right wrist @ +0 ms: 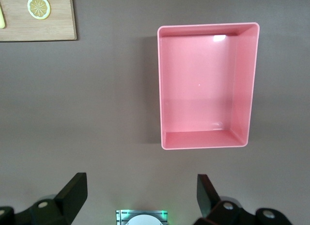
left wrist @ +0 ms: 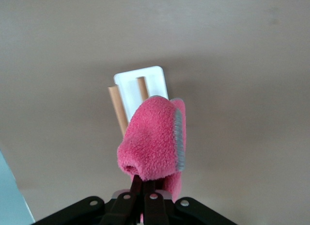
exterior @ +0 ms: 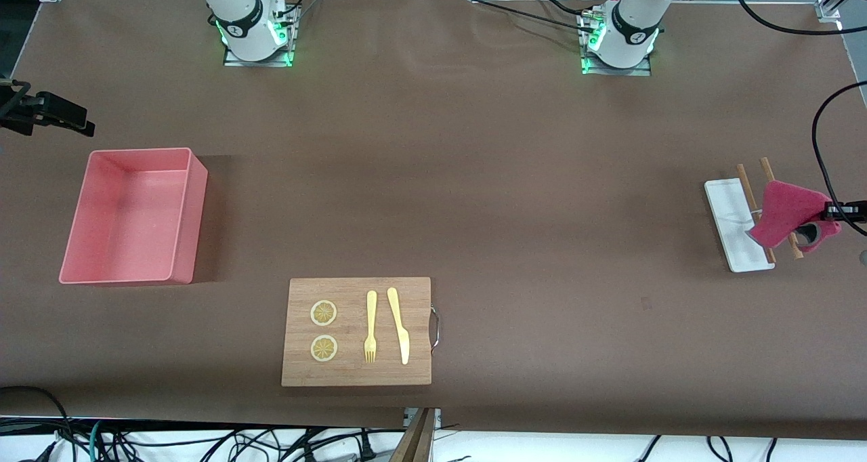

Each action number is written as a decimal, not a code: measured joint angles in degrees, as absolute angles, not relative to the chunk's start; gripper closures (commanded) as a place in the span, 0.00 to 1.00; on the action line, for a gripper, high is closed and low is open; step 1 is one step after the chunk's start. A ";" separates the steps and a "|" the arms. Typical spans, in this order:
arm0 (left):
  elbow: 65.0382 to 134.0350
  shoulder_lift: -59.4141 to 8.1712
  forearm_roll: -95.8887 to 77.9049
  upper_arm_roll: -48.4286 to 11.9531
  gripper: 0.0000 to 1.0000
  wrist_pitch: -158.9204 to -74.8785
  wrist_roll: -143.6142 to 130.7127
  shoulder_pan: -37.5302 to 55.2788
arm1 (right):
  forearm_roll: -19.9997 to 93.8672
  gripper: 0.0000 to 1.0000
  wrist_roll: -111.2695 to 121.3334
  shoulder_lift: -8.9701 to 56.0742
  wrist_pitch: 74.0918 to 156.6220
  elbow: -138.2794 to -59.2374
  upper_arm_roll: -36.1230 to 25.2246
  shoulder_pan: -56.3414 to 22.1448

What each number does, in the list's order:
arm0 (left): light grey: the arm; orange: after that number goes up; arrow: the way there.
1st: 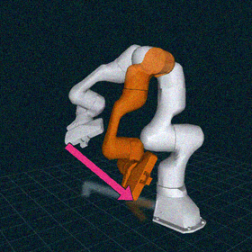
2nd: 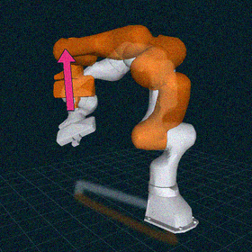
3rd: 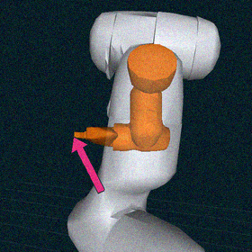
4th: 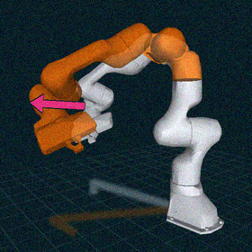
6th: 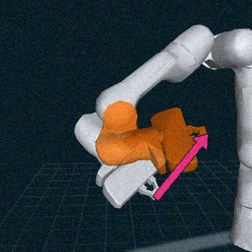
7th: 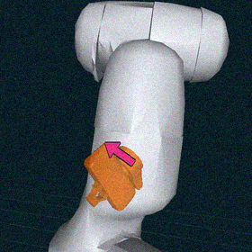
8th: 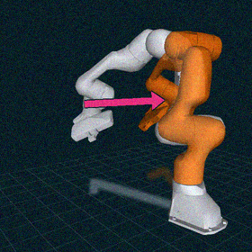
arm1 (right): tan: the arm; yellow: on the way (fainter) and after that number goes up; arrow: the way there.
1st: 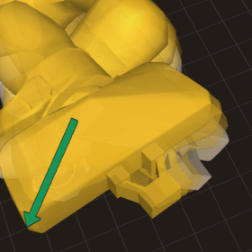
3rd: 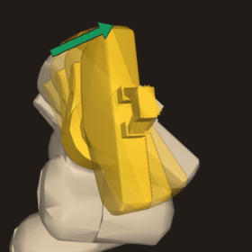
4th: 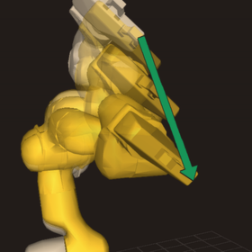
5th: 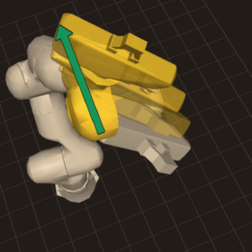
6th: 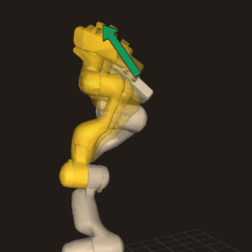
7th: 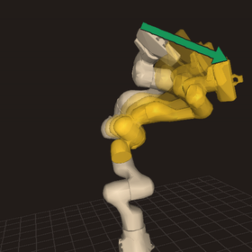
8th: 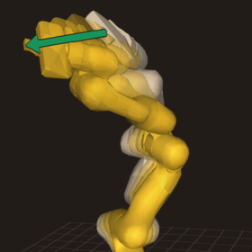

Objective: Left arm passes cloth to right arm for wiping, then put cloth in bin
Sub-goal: 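Carry the cloth with the left gripper while the right gripper approaches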

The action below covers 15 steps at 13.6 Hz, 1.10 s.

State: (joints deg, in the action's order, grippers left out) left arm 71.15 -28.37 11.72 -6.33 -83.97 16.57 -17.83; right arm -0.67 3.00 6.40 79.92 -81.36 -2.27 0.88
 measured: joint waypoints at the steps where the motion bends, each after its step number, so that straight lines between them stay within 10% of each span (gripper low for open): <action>1: 69.48 -28.03 11.72 -6.40 1.00 -81.55 16.56 -15.58 | -0.67 0.00 3.00 6.45 80.26 -81.36 -2.20 0.86; 9: 65.20 -24.60 3.70 -7.22 1.00 -76.70 -6.87 6.52 | 0.22 0.00 -1.08 9.95 84.65 -81.40 -1.53 -1.74; 15: 65.22 -27.61 -12.53 -7.24 1.00 -91.35 -38.18 22.31 | 8.46 0.00 -20.24 14.17 92.26 -81.41 -1.28 -7.22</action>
